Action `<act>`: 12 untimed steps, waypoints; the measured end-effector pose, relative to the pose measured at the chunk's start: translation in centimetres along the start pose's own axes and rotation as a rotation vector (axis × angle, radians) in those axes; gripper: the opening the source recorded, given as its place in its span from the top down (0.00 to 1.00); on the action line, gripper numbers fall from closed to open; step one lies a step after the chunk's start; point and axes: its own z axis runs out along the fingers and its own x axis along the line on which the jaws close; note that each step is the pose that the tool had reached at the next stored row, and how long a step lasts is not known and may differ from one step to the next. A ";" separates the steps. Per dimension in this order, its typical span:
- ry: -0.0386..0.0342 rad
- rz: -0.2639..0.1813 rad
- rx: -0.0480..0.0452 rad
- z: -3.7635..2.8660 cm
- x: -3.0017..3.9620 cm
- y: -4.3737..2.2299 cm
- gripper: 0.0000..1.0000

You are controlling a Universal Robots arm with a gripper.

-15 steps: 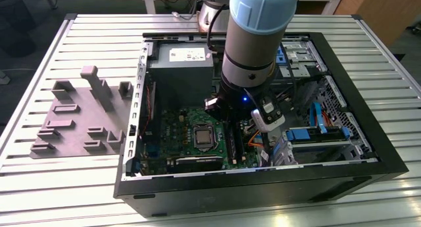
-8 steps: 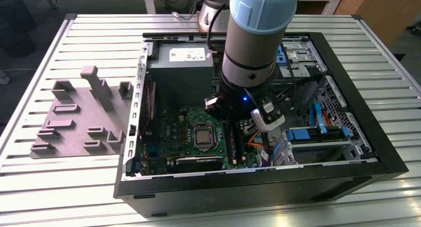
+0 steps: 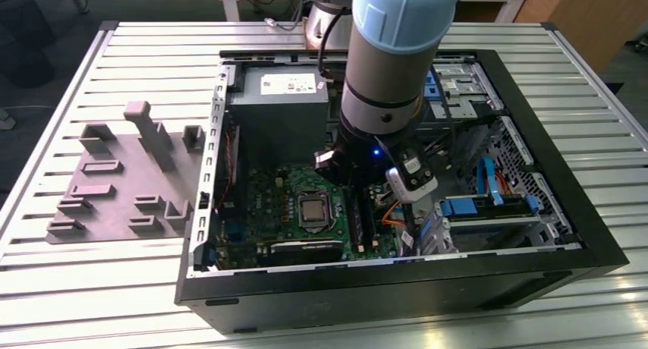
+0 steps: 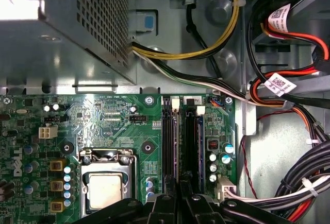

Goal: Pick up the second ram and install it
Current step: 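Insert the second ram into the second slot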

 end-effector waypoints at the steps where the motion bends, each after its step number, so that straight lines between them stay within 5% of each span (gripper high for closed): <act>1: 0.0000 0.000 0.0000 0.02 0.02 0.01 0.86; 12: 0.0000 0.000 -0.0054 -0.28 0.19 0.04 0.86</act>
